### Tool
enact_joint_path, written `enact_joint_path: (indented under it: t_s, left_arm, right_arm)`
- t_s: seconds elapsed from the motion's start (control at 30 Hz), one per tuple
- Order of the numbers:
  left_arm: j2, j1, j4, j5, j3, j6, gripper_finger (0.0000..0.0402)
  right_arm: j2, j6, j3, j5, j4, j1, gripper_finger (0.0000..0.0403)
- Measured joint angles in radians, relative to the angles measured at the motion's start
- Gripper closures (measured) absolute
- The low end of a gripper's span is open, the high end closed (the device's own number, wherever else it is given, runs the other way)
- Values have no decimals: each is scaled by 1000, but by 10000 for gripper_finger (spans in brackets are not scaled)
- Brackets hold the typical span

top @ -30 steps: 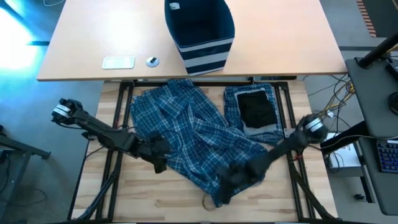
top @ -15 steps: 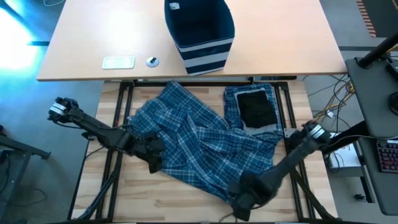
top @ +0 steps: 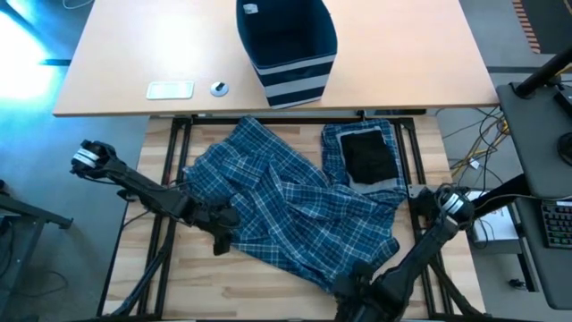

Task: Fold Laundry from Bin
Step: Fold the blue patterned long sleeve

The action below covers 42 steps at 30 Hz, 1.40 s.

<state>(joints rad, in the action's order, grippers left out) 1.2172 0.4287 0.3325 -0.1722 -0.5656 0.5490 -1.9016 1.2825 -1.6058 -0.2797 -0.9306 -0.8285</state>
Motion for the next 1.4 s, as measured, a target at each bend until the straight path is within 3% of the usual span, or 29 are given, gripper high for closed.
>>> enact_joint_path:
  t_s: [0.27, 0.37, 0.5, 0.6, 0.87, 1.13, 1.27, 1.4]
  left_arm:
    - [170, 3, -160, 0, 11, -66, 169]
    - [251, 3, -174, 11, -3, -65, 170]
    - [314, 4, -222, 19, -29, -65, 187]
    - [310, 5, -177, 37, -53, -63, 201]
    - [237, 5, 70, 72, -109, -128, 206]
    - [183, 38, 121, 169, -101, -90, 195]
    - [81, 40, 233, 125, -95, -39, 183]
    - [-63, 16, 290, 46, -74, 25, 172]
  right_arm:
    - [1, 86, 71, 9, 58, 72, 241]
    - [-1, 69, 105, 76, 124, 86, 284]
    - [-5, 49, 129, 171, 168, 88, 373]
    - [13, 30, 110, 270, 175, 66, 390]
    - [83, -54, 11, 457, 128, -18, 394]
    - [94, 41, 9, 410, 68, -60, 394]
    - [102, 163, 10, 413, 28, -81, 383]
    - [129, 206, 1, 392, 27, -64, 333]
